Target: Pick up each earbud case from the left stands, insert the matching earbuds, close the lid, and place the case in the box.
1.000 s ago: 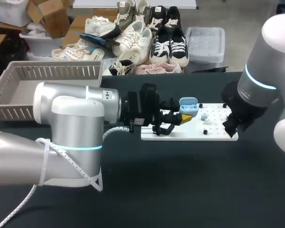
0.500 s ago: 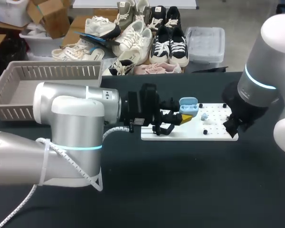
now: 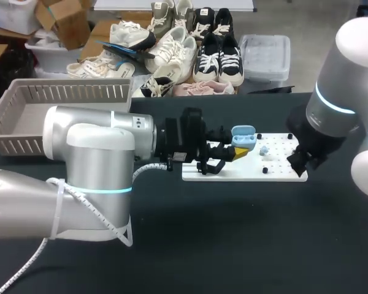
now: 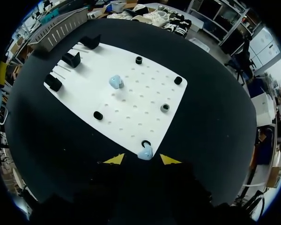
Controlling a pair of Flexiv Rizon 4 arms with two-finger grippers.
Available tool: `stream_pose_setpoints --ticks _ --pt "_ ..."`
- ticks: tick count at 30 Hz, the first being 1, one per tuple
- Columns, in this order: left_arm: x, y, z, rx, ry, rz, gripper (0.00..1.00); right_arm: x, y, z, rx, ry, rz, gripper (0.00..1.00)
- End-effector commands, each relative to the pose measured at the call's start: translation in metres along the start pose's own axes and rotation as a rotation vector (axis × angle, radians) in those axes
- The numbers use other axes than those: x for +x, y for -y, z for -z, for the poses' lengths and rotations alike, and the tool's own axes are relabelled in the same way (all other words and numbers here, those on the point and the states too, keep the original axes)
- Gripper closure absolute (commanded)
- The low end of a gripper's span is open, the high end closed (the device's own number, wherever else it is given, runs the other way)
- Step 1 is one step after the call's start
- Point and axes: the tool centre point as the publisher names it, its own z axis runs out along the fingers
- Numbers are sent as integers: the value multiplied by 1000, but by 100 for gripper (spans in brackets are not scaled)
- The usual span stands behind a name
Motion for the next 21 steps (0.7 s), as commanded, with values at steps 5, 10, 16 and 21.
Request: stream_pose_setpoints --ticks 5,10,16,21 --pt "1 4 -1 -28 3 -2 100 -1 -4 -2 8 -3 -10 60" --pt "1 4 -1 -28 3 -2 100 -1 -4 -3 8 -7 -14 63" --pt "1 4 -1 -28 3 -2 100 -1 -3 -4 9 -10 -21 63" --pt "1 4 -1 -28 3 -2 100 -1 -1 -5 11 -12 -23 63"
